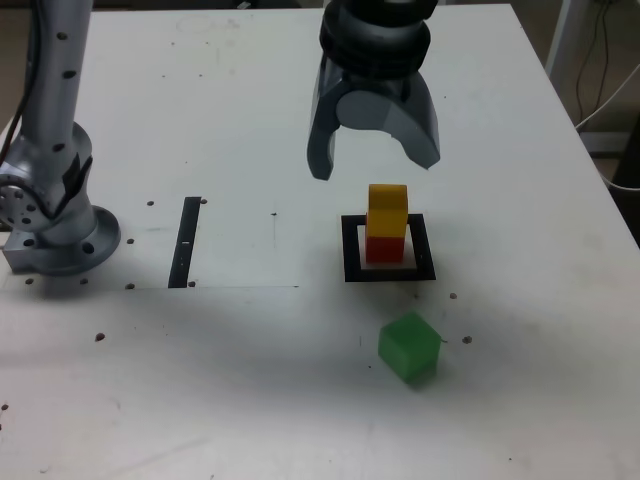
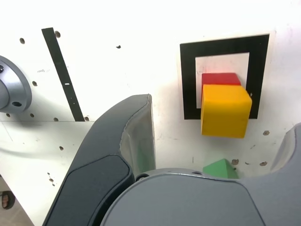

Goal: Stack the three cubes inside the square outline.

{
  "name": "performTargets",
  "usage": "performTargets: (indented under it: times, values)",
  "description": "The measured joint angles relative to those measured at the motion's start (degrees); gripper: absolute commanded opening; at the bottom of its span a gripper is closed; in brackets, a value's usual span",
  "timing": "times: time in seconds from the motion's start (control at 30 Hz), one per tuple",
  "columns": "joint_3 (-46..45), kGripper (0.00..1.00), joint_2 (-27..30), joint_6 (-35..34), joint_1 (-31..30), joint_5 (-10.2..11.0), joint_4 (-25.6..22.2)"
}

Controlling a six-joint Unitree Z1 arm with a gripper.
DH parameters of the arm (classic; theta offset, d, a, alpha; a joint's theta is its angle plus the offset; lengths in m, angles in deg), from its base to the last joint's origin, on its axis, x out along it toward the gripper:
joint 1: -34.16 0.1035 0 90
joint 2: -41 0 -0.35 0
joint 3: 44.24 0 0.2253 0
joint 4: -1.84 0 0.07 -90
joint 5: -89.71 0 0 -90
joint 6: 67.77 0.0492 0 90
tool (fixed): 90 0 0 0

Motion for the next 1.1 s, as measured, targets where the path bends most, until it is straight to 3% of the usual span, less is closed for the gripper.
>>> performTargets:
  times: [0.33, 0.67, 1.1]
  values:
    - [1.51, 1.0, -0.48, -3.68, -7.0, -0.46, -0.42]
    - [7.75, 1.0, -5.99, -7.91, -15.79, -2.68, -1.81]
    - [14.35, 1.0, -12.06, -8.84, -18.67, -4.15, -2.56]
